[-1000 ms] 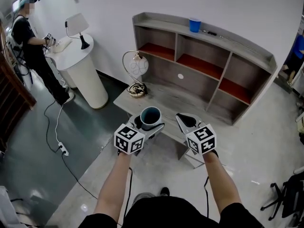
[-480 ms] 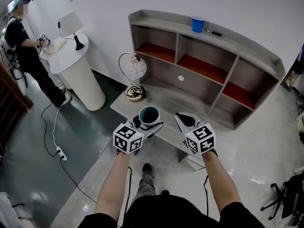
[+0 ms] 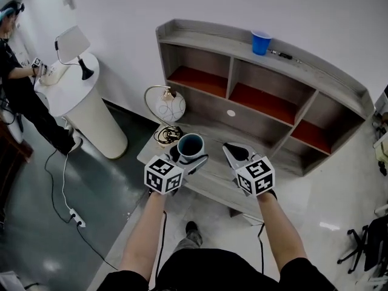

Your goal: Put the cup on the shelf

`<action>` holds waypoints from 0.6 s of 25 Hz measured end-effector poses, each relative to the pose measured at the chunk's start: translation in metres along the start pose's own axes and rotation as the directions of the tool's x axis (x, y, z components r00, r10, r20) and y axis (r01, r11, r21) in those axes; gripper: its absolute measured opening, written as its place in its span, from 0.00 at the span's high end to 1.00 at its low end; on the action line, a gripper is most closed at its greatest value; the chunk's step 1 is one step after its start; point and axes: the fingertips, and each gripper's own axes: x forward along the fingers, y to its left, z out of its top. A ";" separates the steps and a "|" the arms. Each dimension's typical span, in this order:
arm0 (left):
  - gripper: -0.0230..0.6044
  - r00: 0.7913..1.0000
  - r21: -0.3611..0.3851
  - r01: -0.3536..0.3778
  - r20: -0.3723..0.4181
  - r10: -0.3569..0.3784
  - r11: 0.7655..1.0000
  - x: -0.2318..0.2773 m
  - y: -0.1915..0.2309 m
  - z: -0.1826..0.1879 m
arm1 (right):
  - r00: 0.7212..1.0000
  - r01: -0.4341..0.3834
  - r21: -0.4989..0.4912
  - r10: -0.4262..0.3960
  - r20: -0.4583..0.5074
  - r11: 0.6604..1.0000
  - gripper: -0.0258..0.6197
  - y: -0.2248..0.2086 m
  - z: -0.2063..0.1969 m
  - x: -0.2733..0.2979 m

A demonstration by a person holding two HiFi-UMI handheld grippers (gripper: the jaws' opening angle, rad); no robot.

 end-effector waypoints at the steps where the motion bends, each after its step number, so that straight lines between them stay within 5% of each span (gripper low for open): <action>1: 0.38 1.000 0.004 0.007 -0.001 -0.007 1.000 0.003 0.010 0.004 | 1.000 0.006 0.002 -0.006 0.000 1.000 0.94 -0.003 0.003 0.008; 15: 0.38 0.994 0.021 0.110 -0.006 -0.110 0.994 0.045 0.092 0.027 | 0.995 0.102 0.027 -0.102 -0.020 0.994 0.94 -0.036 0.021 0.083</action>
